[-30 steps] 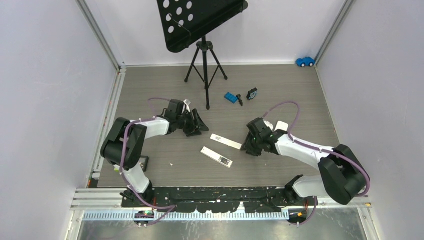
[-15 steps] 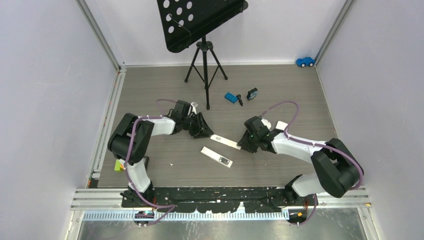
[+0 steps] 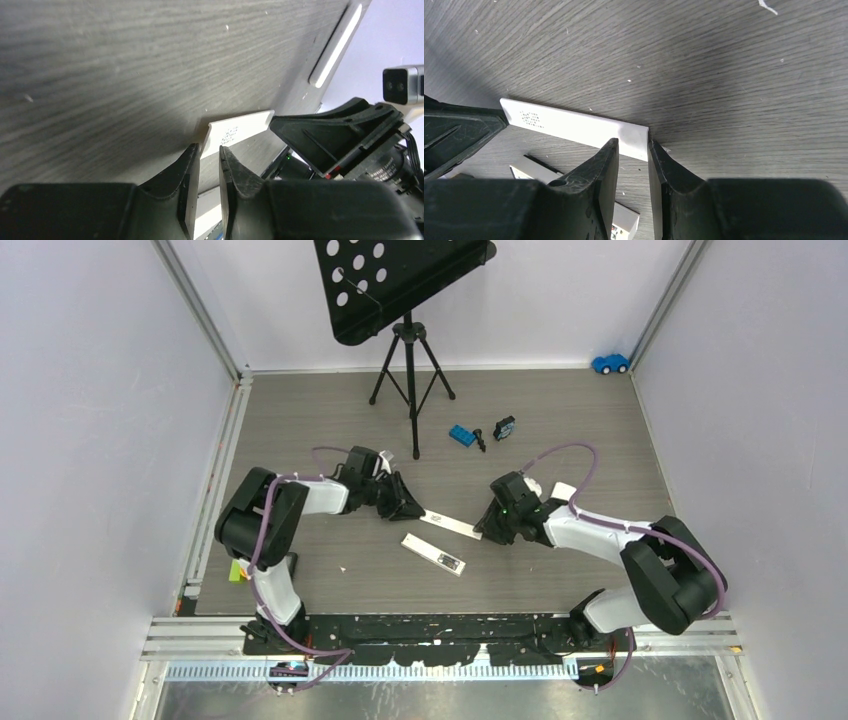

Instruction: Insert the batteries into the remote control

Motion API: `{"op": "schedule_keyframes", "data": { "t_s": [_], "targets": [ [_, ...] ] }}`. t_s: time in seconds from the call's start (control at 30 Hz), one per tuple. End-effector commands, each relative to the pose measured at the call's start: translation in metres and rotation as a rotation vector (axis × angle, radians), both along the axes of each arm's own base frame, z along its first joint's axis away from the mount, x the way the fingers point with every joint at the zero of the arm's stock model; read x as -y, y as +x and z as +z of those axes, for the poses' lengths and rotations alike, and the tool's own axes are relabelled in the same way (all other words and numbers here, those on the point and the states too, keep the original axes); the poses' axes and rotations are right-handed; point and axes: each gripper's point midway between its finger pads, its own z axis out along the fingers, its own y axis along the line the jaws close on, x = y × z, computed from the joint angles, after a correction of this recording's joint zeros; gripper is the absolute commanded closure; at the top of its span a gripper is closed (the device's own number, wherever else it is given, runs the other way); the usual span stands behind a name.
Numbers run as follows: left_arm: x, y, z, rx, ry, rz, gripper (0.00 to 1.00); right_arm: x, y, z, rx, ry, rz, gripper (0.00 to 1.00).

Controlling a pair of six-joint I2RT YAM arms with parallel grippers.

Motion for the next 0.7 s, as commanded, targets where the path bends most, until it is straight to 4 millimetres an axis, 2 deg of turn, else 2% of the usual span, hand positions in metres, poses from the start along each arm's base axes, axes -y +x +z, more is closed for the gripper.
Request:
{"op": "schedule_keyframes", "data": {
  "t_s": [0.0,0.37,0.67],
  "targets": [
    [0.013,-0.017,0.038,0.03,-0.104,-0.071,0.78,-0.009,0.003,0.017,0.05,0.054,0.031,0.67],
    [0.003,-0.049,0.05,0.037,-0.05,-0.088,0.79,-0.031,-0.014,0.041,0.071,0.133,0.151,0.69],
    [-0.015,-0.096,0.051,-0.004,-0.021,-0.076,0.79,-0.042,-0.037,0.044,0.063,0.123,0.232,0.69]
  ]
}}
